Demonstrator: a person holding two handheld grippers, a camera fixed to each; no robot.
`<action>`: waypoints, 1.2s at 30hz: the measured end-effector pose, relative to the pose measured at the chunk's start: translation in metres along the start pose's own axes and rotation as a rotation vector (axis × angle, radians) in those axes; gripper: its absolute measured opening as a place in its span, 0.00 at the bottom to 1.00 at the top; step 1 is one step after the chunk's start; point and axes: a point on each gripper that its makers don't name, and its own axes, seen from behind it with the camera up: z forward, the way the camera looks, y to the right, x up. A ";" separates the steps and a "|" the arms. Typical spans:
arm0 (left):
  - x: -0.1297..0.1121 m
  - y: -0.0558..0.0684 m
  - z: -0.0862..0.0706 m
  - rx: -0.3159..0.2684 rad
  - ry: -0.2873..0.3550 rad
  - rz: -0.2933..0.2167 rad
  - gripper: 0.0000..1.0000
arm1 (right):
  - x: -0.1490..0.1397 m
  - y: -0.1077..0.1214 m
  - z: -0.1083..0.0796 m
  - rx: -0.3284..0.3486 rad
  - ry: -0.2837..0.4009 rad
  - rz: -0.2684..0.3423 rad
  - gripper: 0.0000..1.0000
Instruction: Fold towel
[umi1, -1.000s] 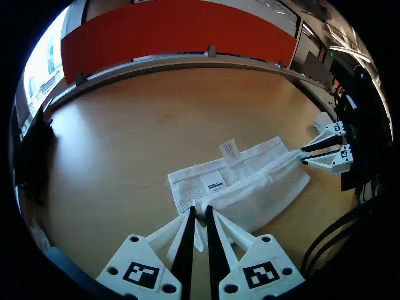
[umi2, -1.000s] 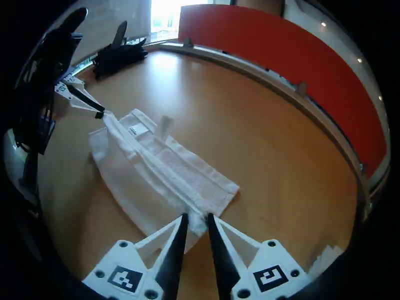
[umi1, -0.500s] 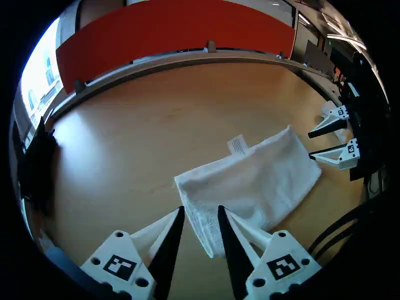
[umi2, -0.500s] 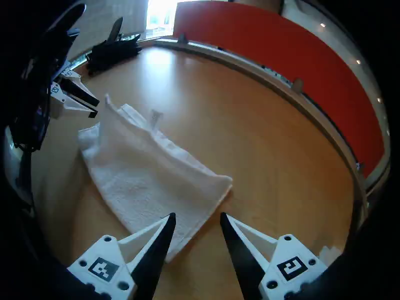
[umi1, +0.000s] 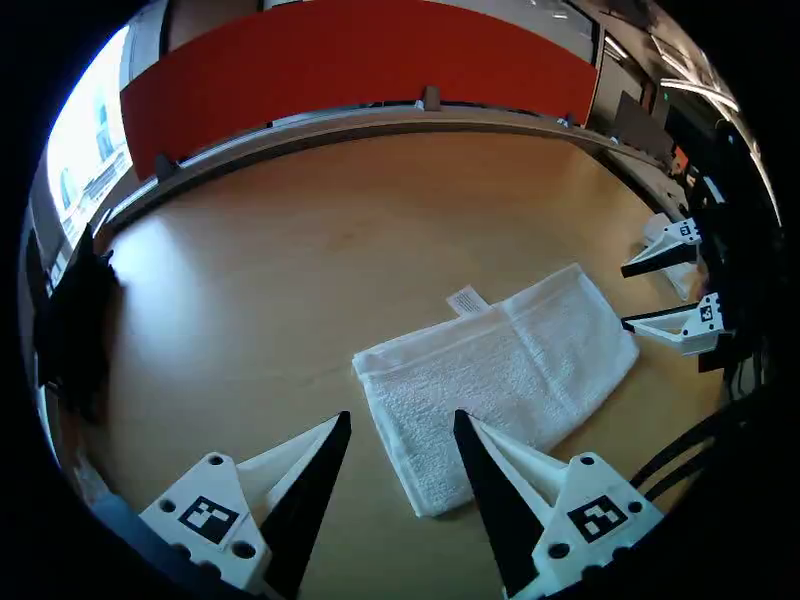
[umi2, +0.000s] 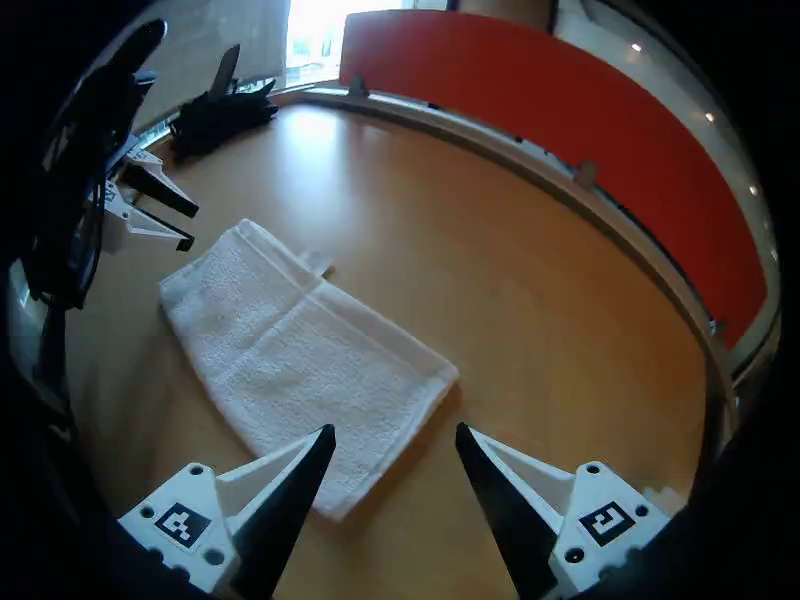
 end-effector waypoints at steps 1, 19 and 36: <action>-0.001 0.000 -0.001 0.001 0.000 -0.002 0.75 | -0.001 -0.001 -0.001 0.000 0.001 0.002 0.93; -0.047 0.011 -0.030 0.007 -0.034 -0.081 0.75 | -0.036 -0.022 -0.030 -0.008 0.005 0.068 0.93; -0.068 0.014 -0.047 0.016 -0.044 -0.126 0.75 | -0.050 -0.028 -0.033 0.010 -0.005 0.054 0.93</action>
